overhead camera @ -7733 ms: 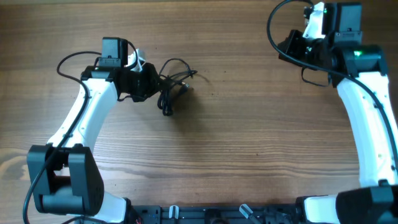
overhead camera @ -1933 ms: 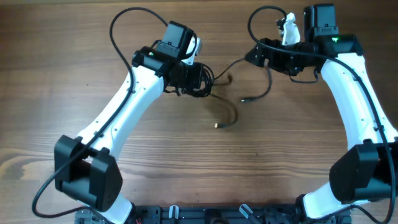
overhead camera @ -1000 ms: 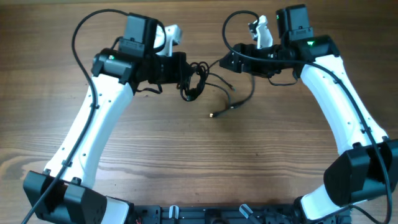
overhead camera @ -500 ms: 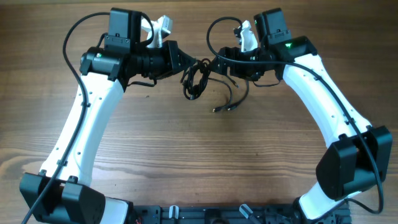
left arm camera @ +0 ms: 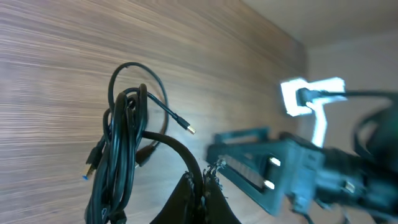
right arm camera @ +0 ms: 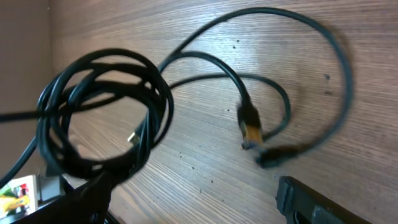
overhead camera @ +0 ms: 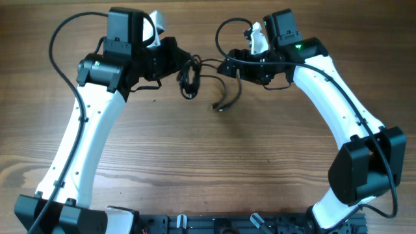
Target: Untangle cables
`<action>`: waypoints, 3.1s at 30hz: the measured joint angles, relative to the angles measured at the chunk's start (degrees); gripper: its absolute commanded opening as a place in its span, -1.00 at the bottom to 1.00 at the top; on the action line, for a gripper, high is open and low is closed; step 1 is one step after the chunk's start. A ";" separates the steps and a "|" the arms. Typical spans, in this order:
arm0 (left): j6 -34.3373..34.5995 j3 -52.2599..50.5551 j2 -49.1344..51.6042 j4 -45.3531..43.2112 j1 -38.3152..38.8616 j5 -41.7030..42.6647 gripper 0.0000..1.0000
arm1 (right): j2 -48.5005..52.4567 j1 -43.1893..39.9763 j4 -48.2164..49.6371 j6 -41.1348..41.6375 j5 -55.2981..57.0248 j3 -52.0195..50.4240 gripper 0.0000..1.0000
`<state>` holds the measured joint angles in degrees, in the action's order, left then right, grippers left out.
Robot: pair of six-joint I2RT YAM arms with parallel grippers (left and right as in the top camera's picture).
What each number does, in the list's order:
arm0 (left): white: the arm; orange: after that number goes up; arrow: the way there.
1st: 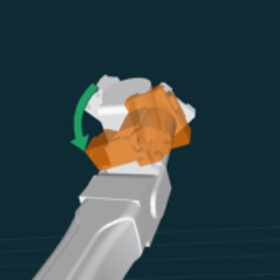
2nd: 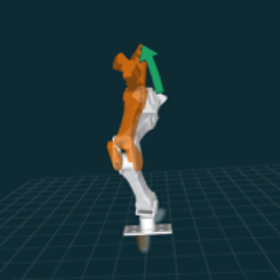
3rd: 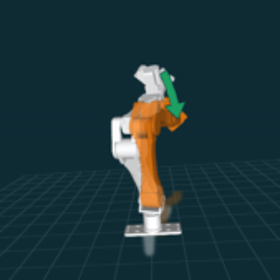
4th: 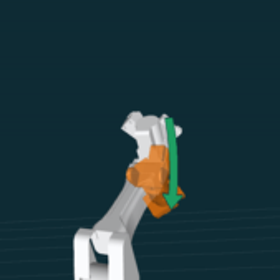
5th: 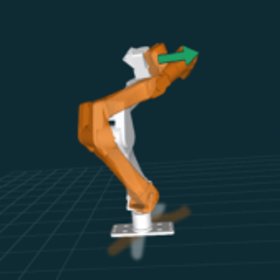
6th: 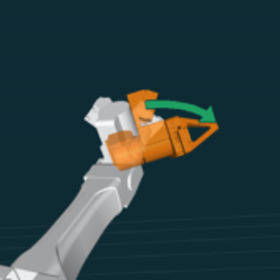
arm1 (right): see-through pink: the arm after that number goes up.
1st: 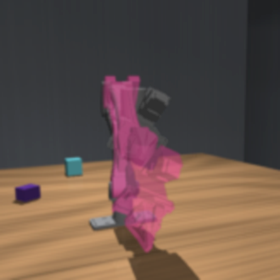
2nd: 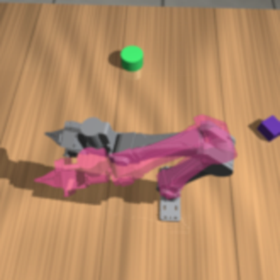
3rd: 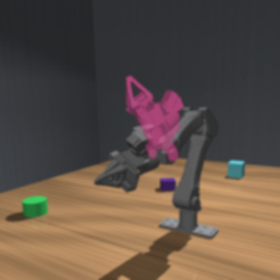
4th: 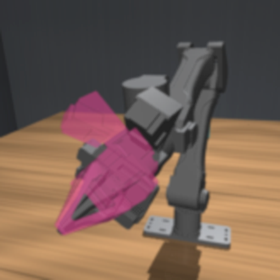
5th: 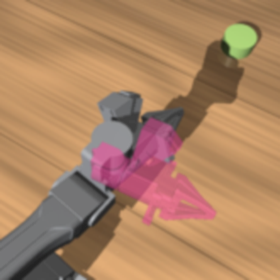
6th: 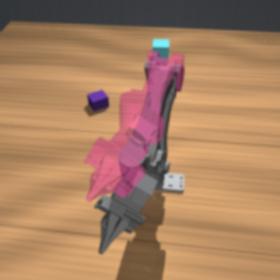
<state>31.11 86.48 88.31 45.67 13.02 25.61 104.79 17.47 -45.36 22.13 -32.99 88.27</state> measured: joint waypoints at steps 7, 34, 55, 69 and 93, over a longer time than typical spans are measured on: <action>1.64 0.00 -0.33 0.94 1.20 -7.80 -0.92 | 0.02 0.52 3.15 -4.24 -2.82 0.00 0.75; 9.88 -0.02 -5.60 -1.44 -0.81 -8.79 -0.92 | 13.16 12.94 30.27 36.02 -9.03 -0.02 0.46; 8.13 -1.70 -10.86 5.20 -12.74 -15.61 -0.92 | 19.58 2.67 10.21 17.33 -11.15 1.70 -0.91; -7.19 -0.52 -9.92 12.33 -16.35 -15.58 -0.92 | 8.87 -4.57 -6.49 -10.78 7.78 0.35 0.74; -20.33 -0.48 15.54 7.78 16.81 -12.07 -0.16 | 3.15 -19.15 -6.88 -4.22 12.87 0.39 0.99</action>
<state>10.79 86.00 103.85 53.45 29.82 13.54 107.94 -1.67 -52.25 17.91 -20.12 88.66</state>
